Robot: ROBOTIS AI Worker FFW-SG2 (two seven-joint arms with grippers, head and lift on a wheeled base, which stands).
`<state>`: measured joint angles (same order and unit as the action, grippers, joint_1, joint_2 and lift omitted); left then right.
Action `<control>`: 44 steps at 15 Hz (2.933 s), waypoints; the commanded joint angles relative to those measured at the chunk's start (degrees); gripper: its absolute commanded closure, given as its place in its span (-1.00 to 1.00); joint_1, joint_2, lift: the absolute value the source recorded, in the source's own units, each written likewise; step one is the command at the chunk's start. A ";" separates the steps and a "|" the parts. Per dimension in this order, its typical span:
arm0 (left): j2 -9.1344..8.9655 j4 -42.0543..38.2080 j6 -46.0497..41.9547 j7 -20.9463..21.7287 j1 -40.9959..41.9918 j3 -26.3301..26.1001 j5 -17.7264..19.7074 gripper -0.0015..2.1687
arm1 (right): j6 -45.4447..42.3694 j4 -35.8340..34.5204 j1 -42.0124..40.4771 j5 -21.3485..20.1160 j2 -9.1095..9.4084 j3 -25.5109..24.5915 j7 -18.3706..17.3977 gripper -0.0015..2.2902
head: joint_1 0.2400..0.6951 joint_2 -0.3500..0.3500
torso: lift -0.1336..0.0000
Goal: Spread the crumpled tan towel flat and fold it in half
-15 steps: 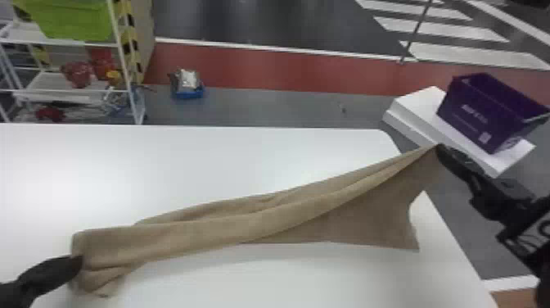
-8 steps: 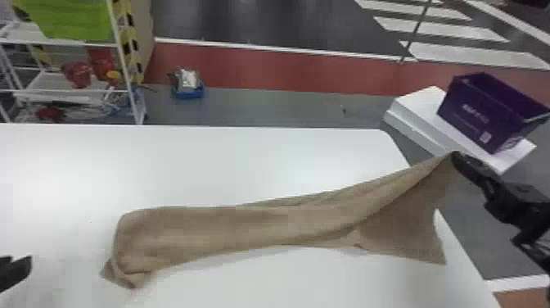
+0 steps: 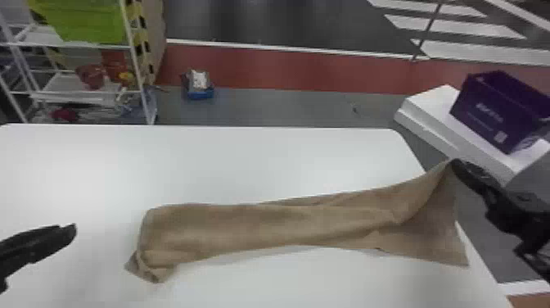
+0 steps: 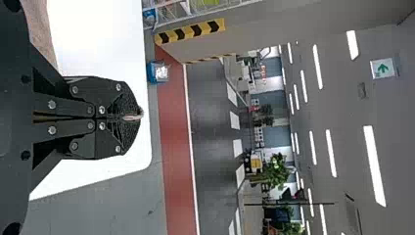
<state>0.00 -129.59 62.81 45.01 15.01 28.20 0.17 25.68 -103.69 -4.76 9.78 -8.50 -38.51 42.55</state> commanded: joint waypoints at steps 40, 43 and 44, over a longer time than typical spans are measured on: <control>-0.15 16.56 11.68 -8.10 -17.12 -13.88 5.89 0.34 | -9.72 3.67 -2.01 -2.22 0.68 2.30 -0.89 0.86 | 1.00 -0.86 | -0.85; -0.15 11.20 6.94 -7.31 -14.22 -9.57 12.83 0.34 | -9.89 2.70 -2.71 -1.43 0.77 2.30 -0.89 0.86 | 1.00 -0.86 | -0.85; -0.15 10.41 7.47 -3.88 -13.25 -7.11 14.42 0.34 | -10.07 2.70 -2.80 -1.43 0.77 2.30 -0.89 0.86 | 1.00 -0.86 | -0.85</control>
<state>0.00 -117.46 70.47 39.05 0.37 17.89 11.61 15.79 -100.80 -7.31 8.20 -7.78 -36.23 41.66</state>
